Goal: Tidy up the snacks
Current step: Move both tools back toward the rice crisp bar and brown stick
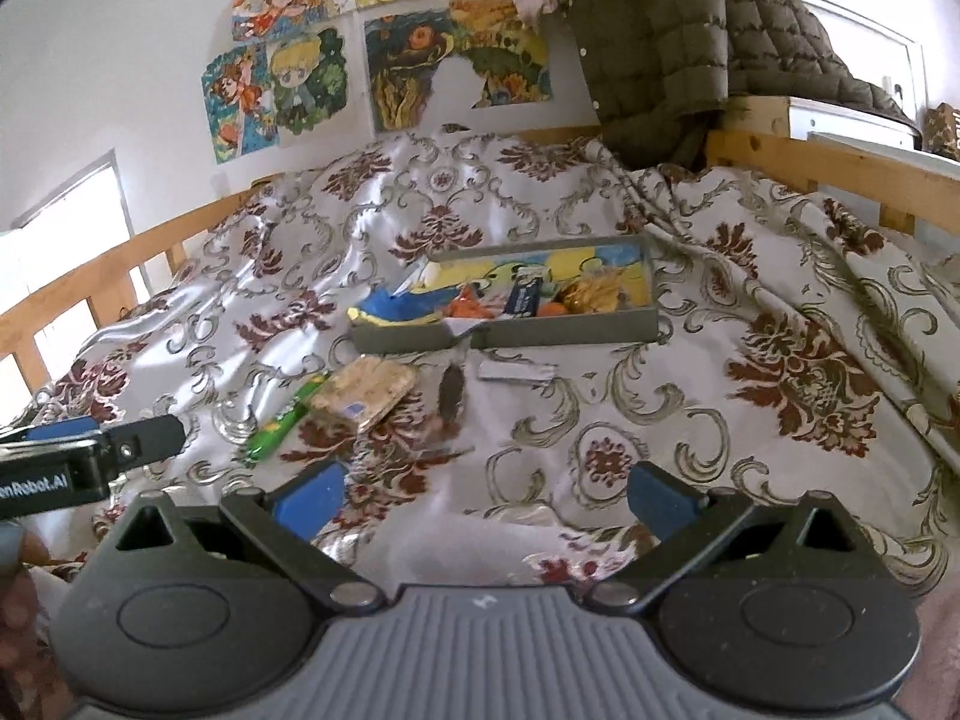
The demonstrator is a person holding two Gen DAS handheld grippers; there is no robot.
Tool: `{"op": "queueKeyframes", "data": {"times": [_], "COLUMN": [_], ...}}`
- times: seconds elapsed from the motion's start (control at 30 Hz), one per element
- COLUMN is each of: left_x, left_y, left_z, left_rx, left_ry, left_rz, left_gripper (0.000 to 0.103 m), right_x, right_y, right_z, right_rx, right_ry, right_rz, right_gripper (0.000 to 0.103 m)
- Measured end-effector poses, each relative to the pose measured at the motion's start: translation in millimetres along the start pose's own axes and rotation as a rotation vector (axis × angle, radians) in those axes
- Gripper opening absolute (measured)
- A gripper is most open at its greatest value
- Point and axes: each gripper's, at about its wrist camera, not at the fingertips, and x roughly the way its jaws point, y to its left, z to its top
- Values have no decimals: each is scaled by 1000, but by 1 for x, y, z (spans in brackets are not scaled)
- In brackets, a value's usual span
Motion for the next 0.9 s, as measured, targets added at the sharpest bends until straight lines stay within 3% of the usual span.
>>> {"op": "queueKeyframes", "data": {"times": [0.4,0.63,0.9], "left_x": [-4,-5,-5], "left_y": [53,77,85], "left_z": [0,13,35], "left_rx": [-121,-61,-25], "left_ry": [78,120,148], "left_rz": [84,131,189], "left_gripper": [102,102,102], "right_x": [15,30,67], "right_y": [69,100,110], "right_z": [26,33,33], "right_rx": [-85,-90,-192], "right_ry": [55,54,62], "right_rz": [-27,27,104], "right_gripper": [103,103,103]}}
